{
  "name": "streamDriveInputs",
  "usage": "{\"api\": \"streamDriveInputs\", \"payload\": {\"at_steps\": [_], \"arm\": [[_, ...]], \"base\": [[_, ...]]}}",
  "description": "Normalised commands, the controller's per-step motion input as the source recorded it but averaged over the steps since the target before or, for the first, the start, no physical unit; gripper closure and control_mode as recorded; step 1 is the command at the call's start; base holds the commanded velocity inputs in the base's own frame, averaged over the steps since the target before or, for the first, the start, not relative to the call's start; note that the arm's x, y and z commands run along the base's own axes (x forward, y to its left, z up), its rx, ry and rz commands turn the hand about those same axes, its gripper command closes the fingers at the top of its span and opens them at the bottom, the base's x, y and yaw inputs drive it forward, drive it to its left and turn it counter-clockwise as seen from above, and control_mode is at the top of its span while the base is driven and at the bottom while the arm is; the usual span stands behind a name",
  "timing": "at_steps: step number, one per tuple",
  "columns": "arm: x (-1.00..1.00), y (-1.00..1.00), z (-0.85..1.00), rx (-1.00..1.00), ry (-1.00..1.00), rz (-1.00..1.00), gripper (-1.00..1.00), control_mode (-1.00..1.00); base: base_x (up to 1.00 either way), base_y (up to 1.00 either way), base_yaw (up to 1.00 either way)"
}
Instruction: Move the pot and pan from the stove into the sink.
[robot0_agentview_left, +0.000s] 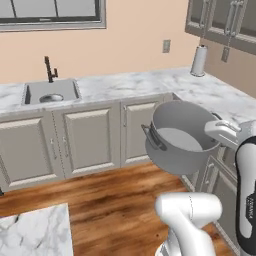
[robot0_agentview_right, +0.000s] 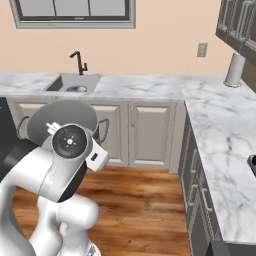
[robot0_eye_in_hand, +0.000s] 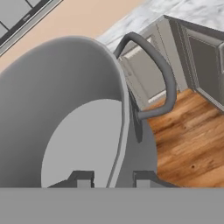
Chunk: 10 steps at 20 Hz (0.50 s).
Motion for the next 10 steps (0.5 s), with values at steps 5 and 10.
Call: {"api": "streamDriveInputs", "payload": {"at_steps": [5,10], "arm": [[0.00,0.00,0.00,0.00,0.00,0.00,1.00,1.00],[0.00,0.00,0.00,0.00,0.00,0.00,1.00,1.00]], "base": [[0.75,0.15,0.00],[1.00,0.26,0.00]]}}
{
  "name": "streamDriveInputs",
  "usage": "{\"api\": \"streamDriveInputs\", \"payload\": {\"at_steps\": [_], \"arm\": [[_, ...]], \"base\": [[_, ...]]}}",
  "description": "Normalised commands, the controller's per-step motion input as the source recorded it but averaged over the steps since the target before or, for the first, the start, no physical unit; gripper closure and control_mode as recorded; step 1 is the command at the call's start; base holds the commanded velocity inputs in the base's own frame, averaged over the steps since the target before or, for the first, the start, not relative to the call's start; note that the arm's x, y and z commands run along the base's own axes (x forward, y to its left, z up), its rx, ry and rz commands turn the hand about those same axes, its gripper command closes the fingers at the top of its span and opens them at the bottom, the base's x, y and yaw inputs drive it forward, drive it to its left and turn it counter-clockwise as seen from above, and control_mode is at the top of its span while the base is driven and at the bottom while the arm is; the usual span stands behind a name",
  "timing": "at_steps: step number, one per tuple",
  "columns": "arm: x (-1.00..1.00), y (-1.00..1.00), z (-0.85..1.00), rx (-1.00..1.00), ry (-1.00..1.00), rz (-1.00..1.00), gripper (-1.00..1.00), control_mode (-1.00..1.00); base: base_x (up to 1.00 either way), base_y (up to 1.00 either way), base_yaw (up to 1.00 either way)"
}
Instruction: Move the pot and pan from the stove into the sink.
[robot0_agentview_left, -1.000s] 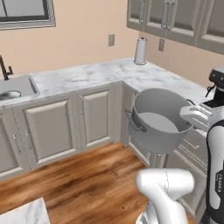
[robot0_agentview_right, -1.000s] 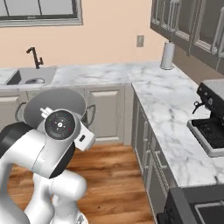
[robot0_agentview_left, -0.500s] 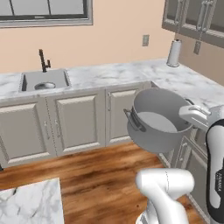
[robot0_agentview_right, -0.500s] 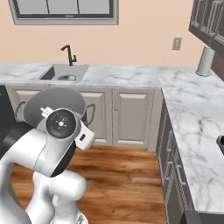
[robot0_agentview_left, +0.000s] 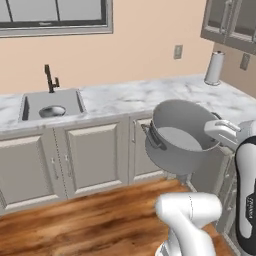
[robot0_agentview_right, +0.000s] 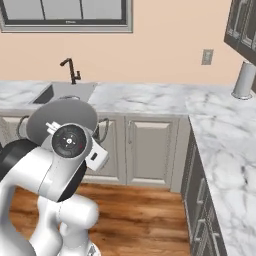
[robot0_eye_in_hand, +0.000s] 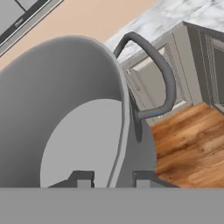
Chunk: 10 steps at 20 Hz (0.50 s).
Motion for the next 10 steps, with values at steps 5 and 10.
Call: {"api": "streamDriveInputs", "payload": {"at_steps": [5,10], "arm": [[0.00,0.00,0.00,0.00,0.00,0.00,1.00,1.00],[0.00,0.00,0.00,0.00,0.00,0.00,1.00,1.00]], "base": [[1.00,0.26,0.00],[0.98,0.26,0.00]]}}
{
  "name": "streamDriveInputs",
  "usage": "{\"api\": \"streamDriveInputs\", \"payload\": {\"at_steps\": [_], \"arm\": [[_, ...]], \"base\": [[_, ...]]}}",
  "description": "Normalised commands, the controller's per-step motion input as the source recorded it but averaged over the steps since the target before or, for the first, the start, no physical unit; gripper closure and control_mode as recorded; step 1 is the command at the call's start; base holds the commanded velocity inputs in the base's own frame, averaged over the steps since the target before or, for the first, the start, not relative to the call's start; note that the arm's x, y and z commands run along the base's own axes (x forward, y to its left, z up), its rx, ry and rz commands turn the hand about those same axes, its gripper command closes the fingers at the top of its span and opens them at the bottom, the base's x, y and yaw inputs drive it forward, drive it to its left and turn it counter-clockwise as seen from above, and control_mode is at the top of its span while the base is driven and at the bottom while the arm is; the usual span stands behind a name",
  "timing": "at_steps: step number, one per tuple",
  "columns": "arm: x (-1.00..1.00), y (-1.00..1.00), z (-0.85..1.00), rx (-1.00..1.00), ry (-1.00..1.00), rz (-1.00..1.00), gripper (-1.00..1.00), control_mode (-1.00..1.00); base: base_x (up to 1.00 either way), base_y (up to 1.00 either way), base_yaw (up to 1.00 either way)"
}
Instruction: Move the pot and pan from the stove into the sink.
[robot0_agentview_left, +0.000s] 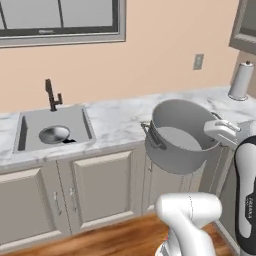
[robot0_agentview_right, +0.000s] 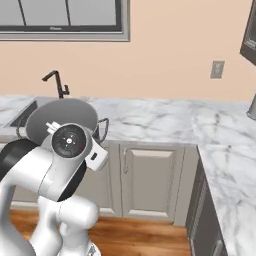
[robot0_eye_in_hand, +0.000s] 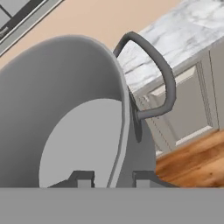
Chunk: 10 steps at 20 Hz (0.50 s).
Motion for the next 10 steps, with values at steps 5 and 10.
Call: {"api": "streamDriveInputs", "payload": {"at_steps": [5,10], "arm": [[0.00,0.00,0.00,0.00,0.00,0.00,1.00,1.00],[0.00,0.00,0.00,0.00,0.00,0.00,1.00,1.00]], "base": [[0.77,0.18,0.05],[0.37,0.14,0.06]]}}
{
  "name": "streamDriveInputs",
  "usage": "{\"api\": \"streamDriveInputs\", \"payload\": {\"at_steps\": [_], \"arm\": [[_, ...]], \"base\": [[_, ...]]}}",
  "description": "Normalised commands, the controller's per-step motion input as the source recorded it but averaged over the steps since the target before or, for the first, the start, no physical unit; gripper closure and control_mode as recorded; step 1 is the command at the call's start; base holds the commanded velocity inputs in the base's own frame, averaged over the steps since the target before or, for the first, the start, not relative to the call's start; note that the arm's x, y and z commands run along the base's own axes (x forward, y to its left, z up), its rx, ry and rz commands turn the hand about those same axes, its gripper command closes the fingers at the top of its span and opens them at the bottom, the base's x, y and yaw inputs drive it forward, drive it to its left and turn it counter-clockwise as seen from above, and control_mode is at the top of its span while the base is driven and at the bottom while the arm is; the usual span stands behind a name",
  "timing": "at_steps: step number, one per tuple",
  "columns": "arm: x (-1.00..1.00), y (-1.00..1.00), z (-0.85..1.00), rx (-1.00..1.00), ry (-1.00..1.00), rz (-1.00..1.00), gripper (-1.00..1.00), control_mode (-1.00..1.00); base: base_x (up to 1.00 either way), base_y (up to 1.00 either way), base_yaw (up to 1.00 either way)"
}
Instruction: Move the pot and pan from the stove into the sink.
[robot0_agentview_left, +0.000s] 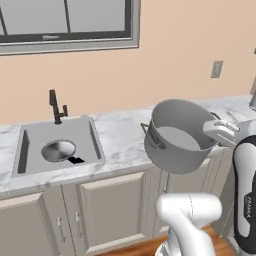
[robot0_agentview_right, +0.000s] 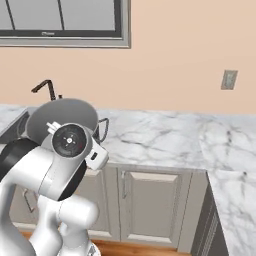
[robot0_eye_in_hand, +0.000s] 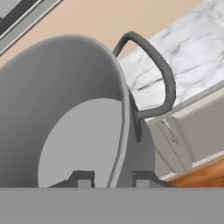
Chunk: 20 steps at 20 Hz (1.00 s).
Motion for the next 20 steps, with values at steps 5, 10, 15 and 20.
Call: {"api": "streamDriveInputs", "payload": {"at_steps": [5,10,15,20], "arm": [[0.00,0.00,0.00,0.00,0.00,0.00,1.00,1.00],[0.00,0.00,0.00,0.00,0.00,0.00,1.00,1.00],[0.00,0.00,0.00,0.00,0.00,0.00,1.00,1.00],[0.00,0.00,0.00,0.00,0.00,0.00,1.00,-1.00]], "base": [[-0.02,0.80,0.04],[0.00,0.92,0.04],[0.22,0.27,0.02],[0.35,0.10,0.00]]}}
